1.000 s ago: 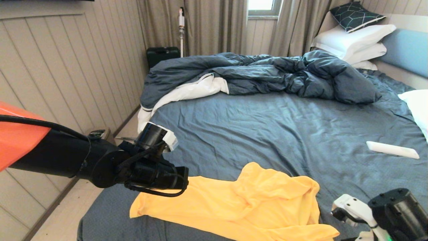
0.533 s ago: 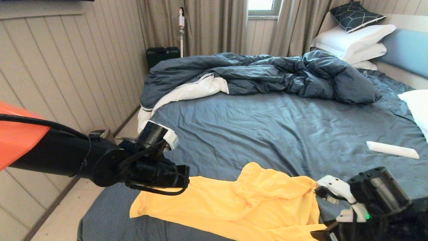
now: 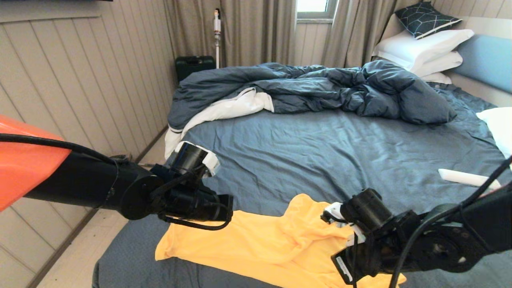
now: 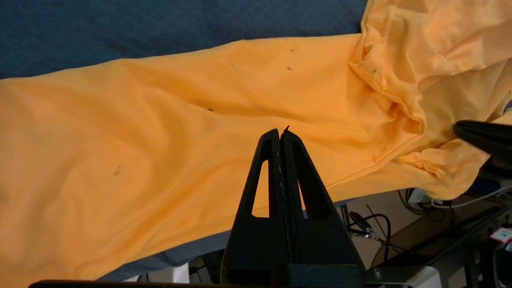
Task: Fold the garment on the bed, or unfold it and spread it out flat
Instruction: Unford the yellow T-shirt
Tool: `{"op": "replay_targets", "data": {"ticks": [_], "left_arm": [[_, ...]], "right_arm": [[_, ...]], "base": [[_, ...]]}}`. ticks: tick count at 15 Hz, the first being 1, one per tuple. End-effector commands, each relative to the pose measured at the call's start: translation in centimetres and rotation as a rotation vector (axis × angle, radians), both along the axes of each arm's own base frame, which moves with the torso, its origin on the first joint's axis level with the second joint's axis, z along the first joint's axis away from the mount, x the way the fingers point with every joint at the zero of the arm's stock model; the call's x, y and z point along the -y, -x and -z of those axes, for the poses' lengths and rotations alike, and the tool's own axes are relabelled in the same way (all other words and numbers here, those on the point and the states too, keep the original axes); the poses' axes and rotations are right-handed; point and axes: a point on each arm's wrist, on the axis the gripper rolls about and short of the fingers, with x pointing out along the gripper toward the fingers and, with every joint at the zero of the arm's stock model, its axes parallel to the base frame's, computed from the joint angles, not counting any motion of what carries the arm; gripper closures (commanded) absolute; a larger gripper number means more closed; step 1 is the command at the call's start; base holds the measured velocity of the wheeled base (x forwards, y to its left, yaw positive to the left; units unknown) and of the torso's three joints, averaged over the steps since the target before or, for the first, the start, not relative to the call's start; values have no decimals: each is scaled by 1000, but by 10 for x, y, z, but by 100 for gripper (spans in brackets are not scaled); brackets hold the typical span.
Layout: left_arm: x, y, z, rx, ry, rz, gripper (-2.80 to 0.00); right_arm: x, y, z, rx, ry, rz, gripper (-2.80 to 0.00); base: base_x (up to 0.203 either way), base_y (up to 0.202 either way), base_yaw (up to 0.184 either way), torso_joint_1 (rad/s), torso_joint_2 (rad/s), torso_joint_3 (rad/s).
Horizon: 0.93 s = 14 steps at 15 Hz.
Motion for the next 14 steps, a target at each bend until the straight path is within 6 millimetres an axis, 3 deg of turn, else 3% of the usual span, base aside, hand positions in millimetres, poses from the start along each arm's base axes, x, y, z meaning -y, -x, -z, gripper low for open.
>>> {"op": "replay_targets", "data": {"ticks": [1,6,14], "left_arm": [[11,-2,7,-10,-6,19,0],[28,-2,23,-10,-61,27,0],[36,-6,35,-30,-77,36,0]], "right_arm": [[-14,-7,16,-23,18,-17,0],[-14,-5,22,-27,37,-11,0],[-6,46,27,-74,53,-69,0]], "base": [[0,0,0,0,0,0],[0,0,0,0,0,0],[0,0,0,0,0,0]]}}
